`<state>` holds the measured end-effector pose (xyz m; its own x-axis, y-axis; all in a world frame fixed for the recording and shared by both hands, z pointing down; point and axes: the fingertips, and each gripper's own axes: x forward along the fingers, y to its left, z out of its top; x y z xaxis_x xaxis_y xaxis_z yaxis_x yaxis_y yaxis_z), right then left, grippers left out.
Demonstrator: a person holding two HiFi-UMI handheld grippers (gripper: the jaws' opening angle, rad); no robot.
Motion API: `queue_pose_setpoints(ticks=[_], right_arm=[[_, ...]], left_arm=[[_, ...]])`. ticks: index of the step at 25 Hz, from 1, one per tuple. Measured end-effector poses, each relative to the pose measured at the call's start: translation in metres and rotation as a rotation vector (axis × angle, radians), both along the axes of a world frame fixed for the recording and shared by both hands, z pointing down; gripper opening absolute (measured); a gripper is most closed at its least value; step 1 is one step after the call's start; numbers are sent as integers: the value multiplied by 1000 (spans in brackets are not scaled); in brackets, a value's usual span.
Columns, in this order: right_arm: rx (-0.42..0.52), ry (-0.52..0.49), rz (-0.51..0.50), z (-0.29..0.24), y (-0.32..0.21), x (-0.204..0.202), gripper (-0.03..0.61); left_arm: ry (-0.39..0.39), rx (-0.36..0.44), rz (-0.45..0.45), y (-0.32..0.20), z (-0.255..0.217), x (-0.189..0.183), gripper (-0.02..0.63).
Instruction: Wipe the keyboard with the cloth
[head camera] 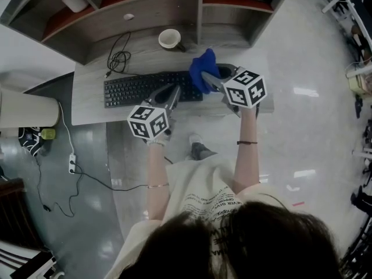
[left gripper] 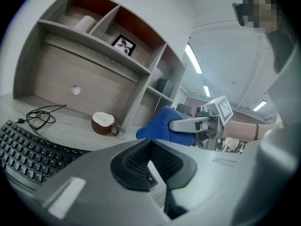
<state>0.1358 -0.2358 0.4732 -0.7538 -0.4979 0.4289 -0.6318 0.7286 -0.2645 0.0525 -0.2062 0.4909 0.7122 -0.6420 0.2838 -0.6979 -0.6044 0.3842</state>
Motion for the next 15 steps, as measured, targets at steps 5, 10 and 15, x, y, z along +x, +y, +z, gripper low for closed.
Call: queue_pose_setpoints(ticks=[5,10,15], right_arm=[[-31,54,-26,15,-5,3,52],[-42,55,-35,21,-10,4,52],[-61,60,-32,28,-12,8,52]], left_arm=[[1,-23,-8,-3,10,3,-3],[0,-47,-8,-7,19,6,-3],[-1,-55,4,-10,23,13,-3]])
